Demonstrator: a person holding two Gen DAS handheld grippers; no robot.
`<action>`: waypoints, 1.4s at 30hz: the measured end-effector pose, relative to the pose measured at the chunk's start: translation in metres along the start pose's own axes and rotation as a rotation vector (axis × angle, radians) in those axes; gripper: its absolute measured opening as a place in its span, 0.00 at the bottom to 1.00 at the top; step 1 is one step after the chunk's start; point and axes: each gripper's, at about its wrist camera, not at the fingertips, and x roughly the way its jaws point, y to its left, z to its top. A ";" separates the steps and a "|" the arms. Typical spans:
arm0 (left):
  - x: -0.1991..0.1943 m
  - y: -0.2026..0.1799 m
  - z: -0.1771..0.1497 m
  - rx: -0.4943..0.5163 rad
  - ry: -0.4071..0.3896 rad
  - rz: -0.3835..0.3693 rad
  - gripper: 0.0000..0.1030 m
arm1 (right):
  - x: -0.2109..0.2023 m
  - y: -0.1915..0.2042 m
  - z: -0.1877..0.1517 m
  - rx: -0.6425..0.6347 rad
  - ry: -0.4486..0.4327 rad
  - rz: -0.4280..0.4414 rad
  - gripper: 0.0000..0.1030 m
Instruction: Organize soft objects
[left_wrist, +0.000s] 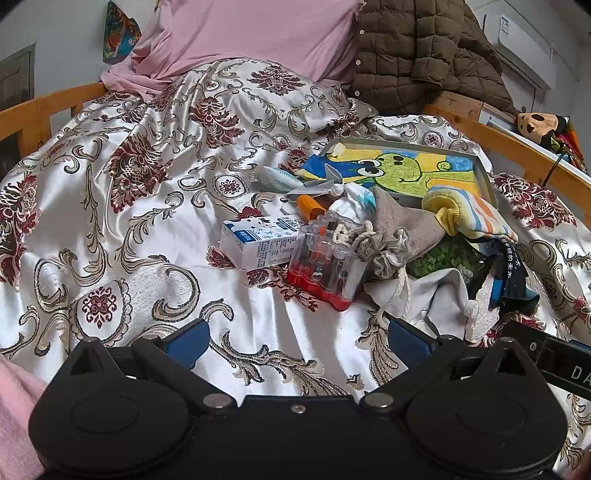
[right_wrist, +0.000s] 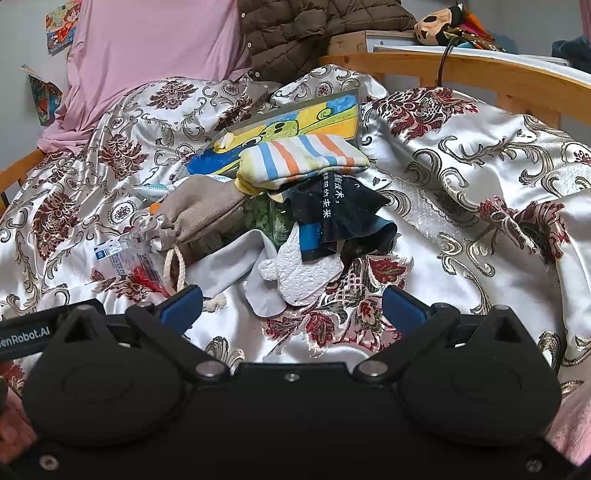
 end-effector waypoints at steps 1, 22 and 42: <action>0.000 0.000 0.000 0.000 0.000 0.000 0.99 | 0.000 0.000 0.000 0.000 0.000 0.000 0.99; -0.002 -0.001 -0.002 0.003 -0.002 0.001 0.99 | -0.002 0.000 0.001 -0.001 -0.010 0.001 0.99; -0.001 0.002 -0.001 0.005 -0.004 0.001 0.99 | -0.012 0.004 0.001 -0.022 -0.058 0.003 0.99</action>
